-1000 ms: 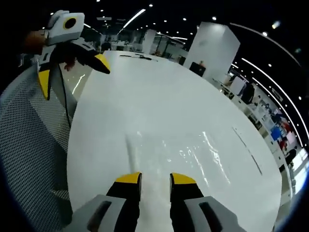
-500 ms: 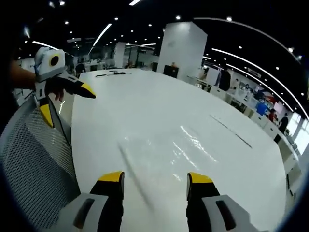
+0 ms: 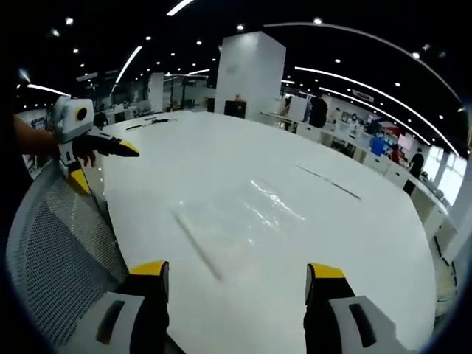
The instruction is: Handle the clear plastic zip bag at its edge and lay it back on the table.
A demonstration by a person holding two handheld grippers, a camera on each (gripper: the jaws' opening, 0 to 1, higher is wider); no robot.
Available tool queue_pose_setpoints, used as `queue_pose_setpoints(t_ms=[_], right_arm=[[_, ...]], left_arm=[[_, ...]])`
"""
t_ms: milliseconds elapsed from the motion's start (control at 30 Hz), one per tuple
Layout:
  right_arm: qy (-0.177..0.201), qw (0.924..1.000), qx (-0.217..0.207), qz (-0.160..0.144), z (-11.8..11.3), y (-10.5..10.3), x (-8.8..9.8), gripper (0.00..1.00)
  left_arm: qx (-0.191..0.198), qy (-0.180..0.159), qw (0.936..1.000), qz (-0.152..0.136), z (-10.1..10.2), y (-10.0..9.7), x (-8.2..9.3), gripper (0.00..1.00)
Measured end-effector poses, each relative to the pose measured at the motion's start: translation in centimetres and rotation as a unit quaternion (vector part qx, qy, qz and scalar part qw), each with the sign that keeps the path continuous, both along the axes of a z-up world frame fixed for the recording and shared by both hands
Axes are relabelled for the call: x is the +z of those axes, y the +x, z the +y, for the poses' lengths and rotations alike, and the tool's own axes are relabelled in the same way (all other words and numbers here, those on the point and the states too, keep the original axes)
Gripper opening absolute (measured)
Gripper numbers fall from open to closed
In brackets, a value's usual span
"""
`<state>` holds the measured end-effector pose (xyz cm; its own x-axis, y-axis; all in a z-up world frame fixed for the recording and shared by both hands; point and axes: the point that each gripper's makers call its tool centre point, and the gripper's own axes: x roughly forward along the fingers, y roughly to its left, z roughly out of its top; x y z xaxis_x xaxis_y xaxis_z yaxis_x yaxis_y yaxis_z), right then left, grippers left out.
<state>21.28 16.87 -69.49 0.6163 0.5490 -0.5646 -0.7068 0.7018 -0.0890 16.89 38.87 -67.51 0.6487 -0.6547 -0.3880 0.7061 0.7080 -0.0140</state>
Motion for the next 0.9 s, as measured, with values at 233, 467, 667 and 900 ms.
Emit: queue_pose_setpoints(t_ms=[233,467,667,900], right_arm=[[0.024,0.999,-0.029,-0.022,-1.3,-1.7,0.5,0.87],[0.042,0.9973,-0.051,-0.031,-1.8,-2.6,0.5,0.95],[0.05,0.9958,-0.063,-0.043,-2.2,-2.9,0.8,1.0],[0.054,0.9954,-0.066,-0.044,-2.6,-3.1,0.5,1.0]], left_arm=[[-0.004,-0.003,1.0,-0.002,-0.2,-0.2,0.2,0.84],[-0.003,-0.008,1.0,-0.004,-0.1,-0.2,0.3,0.88],[0.004,-0.009,0.9999,-0.003,0.3,-0.2,-0.1,0.93],[0.007,-0.01,0.9999,-0.01,0.4,0.0,0.0,0.98]])
